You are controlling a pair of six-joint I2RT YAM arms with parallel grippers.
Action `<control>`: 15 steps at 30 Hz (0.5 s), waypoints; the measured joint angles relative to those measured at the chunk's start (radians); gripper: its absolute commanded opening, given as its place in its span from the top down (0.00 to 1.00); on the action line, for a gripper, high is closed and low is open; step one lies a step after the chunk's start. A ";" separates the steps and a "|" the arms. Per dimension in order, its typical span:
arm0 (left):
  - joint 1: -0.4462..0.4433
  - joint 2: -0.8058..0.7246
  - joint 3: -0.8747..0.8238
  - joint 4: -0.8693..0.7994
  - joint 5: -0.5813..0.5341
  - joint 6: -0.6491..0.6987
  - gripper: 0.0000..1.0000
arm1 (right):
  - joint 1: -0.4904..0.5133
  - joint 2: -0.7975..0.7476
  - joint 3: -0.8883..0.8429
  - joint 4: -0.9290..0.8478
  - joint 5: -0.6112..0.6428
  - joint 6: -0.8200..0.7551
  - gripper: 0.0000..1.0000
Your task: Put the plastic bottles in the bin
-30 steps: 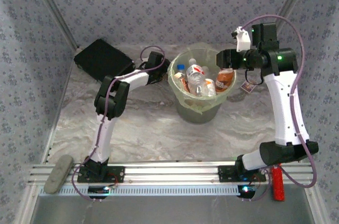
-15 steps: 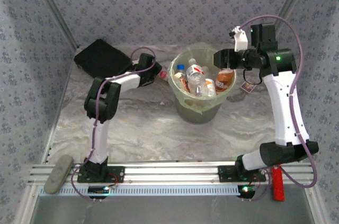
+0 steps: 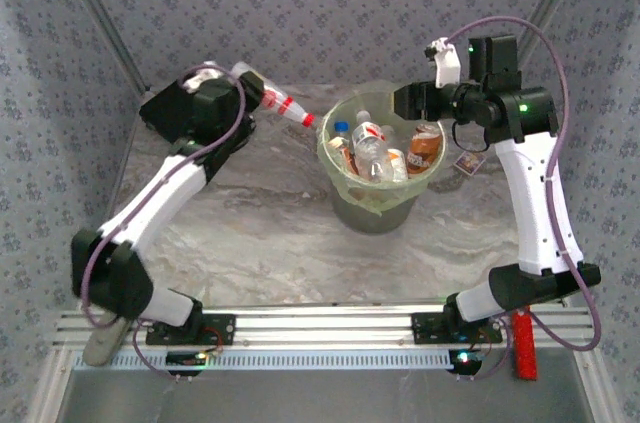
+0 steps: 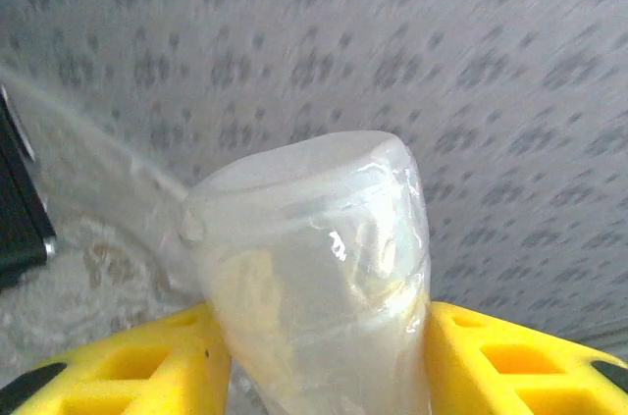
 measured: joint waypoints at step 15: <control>-0.338 0.013 0.173 0.038 -0.047 0.273 0.47 | -0.116 -0.099 -0.143 0.041 0.062 0.042 0.41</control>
